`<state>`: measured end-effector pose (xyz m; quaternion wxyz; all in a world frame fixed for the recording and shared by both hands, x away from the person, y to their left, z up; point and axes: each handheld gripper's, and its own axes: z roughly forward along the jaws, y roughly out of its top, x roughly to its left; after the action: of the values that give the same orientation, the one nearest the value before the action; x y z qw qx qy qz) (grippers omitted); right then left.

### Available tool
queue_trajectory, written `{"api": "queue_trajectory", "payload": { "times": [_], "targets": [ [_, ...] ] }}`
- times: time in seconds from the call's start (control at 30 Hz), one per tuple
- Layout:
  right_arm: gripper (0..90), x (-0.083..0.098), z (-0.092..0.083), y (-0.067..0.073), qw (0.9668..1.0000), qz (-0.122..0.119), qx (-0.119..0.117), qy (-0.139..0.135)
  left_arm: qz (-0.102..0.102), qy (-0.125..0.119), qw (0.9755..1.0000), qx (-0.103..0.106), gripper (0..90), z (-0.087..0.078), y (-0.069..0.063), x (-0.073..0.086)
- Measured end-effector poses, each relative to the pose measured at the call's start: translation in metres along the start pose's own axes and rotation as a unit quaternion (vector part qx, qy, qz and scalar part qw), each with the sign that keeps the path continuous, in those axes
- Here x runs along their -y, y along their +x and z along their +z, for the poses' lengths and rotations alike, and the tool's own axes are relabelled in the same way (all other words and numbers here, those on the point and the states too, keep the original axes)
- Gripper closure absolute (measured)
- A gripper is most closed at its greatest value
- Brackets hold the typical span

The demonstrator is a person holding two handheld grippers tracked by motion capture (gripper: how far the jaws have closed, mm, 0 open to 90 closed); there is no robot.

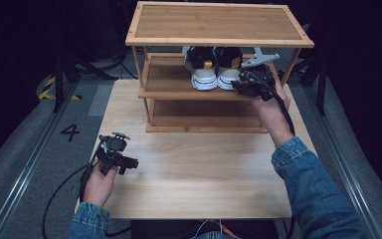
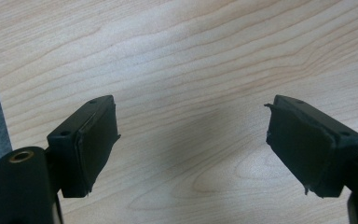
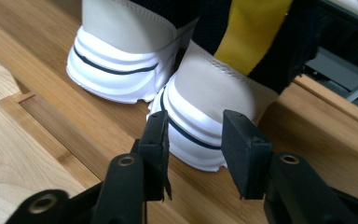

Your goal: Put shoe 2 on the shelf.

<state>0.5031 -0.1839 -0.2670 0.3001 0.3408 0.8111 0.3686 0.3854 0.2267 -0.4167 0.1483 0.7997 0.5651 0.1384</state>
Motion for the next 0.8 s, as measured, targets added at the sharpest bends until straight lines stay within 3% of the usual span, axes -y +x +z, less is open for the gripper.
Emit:
{"api": "queue_trajectory", "payload": {
  "times": [0.17,0.4,0.53,0.8],
  "targets": [
    [53.4,0.008,-0.027,-0.009,0.9998,0.014,-0.011,-0.011,0.013,-0.006,0.9998,0.011,16.6,-0.004,0.001,-0.003],
    [51.4,0.026,-0.053,-0.019,0.9992,0.037,-0.014,-0.011,0.029,-0.007,0.9995,0.010,16.6,-0.003,-0.004,-0.009],
    [51.6,0.043,-0.071,-0.026,0.9992,0.039,-0.012,-0.007,0.035,-0.008,0.9993,0.011,16.6,-0.002,-0.006,-0.014],
    [52.8,0.082,-0.089,-0.040,0.9984,0.041,-0.037,-0.003,0.034,-0.020,0.9991,0.018,16.6,-0.005,-0.003,-0.018]
  ]
}}
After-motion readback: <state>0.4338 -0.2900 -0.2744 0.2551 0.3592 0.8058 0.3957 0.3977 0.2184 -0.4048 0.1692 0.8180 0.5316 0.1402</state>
